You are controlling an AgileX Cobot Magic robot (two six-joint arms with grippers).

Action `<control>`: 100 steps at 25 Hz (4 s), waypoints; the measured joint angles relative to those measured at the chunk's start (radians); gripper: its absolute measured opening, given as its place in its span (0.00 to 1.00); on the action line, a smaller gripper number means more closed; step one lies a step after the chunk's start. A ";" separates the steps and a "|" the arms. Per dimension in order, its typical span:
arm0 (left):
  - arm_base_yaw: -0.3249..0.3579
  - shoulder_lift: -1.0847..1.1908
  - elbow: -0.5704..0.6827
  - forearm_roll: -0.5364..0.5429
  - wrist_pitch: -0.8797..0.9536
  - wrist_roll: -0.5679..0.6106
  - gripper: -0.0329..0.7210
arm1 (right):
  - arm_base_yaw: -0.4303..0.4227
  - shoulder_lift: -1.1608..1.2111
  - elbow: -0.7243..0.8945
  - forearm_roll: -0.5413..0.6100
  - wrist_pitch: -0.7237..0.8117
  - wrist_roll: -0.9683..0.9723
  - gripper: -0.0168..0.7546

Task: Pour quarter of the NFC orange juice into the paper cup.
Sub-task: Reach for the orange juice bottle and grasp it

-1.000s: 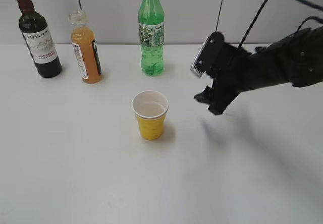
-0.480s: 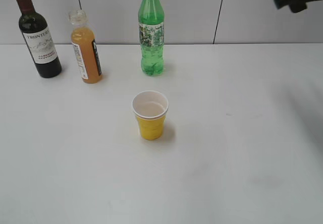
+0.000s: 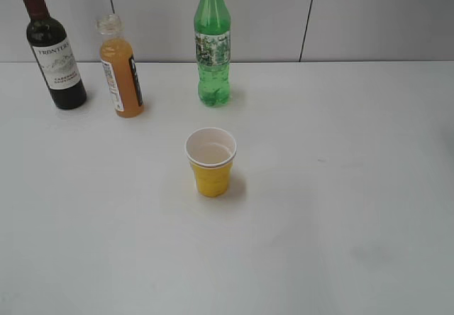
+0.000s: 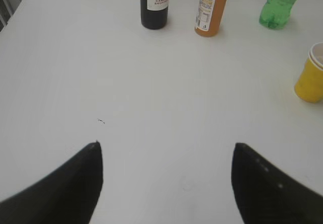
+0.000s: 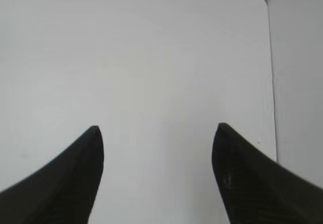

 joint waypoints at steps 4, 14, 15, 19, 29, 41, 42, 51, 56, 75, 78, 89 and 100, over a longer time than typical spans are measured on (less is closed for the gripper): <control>0.000 0.000 0.000 0.000 0.000 0.000 0.82 | -0.001 -0.160 0.121 0.113 0.003 -0.064 0.72; 0.000 0.000 0.000 0.000 0.000 0.000 0.82 | -0.001 -0.705 0.734 0.156 0.007 -0.109 0.72; 0.000 0.000 0.000 0.000 0.000 0.000 0.82 | -0.001 -0.752 0.799 0.156 0.001 -0.111 0.72; 0.000 0.000 0.000 0.000 0.000 0.000 0.82 | -0.001 -0.953 1.014 0.157 -0.050 -0.111 0.72; 0.000 0.000 0.000 0.000 0.000 0.000 0.82 | -0.001 -1.384 1.306 0.157 -0.079 -0.111 0.72; 0.000 0.000 0.000 -0.001 0.000 0.000 0.82 | -0.001 -1.774 1.406 0.157 -0.155 -0.111 0.72; 0.000 0.000 0.000 -0.001 0.000 0.000 0.82 | -0.001 -1.792 1.408 0.157 -0.158 -0.111 0.72; 0.000 0.000 -0.009 -0.003 -0.089 0.010 0.82 | -0.001 -1.816 1.411 0.156 -0.158 -0.108 0.72; 0.000 0.067 -0.012 -0.003 -0.347 0.027 0.82 | -0.001 -1.817 1.411 0.156 -0.158 -0.108 0.72; -0.167 1.188 -0.016 -0.001 -1.622 0.051 0.82 | -0.001 -1.817 1.411 0.155 -0.158 -0.107 0.72; -0.173 1.365 -0.016 0.067 -1.792 -0.026 0.82 | -0.001 -1.817 1.411 0.155 -0.158 -0.107 0.72; -0.173 1.842 -0.107 0.219 -2.091 -0.120 0.93 | -0.001 -1.817 1.411 0.155 -0.158 -0.107 0.72; -0.173 2.108 -0.307 0.187 -2.206 -0.121 0.94 | -0.001 -1.817 1.411 0.155 -0.158 -0.107 0.72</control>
